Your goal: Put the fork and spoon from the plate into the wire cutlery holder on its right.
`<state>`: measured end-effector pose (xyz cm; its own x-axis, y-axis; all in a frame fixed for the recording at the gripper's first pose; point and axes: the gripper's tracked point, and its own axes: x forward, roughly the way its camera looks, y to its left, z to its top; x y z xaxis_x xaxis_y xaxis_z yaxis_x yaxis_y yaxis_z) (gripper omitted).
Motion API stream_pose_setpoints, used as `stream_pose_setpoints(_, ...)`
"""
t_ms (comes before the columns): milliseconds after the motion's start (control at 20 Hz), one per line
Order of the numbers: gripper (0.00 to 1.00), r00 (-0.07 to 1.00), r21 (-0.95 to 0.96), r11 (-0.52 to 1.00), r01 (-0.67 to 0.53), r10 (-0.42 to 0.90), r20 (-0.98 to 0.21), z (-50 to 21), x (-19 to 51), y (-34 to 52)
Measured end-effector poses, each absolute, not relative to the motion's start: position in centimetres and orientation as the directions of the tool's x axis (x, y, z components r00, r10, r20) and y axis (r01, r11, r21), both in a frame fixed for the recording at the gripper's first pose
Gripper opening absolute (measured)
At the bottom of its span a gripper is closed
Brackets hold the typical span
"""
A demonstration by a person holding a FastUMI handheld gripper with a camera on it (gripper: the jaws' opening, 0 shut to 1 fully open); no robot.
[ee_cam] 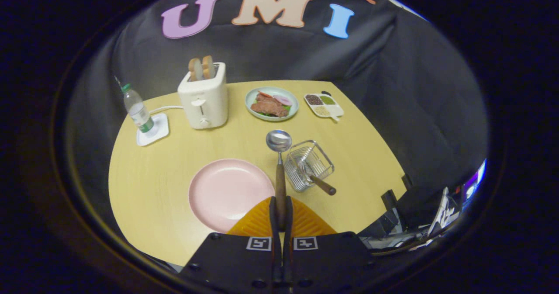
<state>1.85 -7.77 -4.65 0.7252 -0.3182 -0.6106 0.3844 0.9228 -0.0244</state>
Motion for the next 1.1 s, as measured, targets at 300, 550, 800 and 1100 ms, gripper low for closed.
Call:
stream_pose_setpoints(300,0.04,0.595,-0.038,0.884,0.466,-0.344,-0.726,-6.0,2.0,-10.8)
stream_pose_setpoints(550,0.04,0.513,-0.013,0.874,0.485,-0.296,-0.806,-6.9,2.2,-11.3)
stream_pose_setpoints(800,0.06,0.447,-0.012,0.882,0.470,-0.251,-0.859,-8.6,2.5,-12.4)
stream_pose_setpoints(1100,0.11,0.413,-0.019,0.913,0.407,-0.202,-0.888,-9.5,3.7,-12.8)
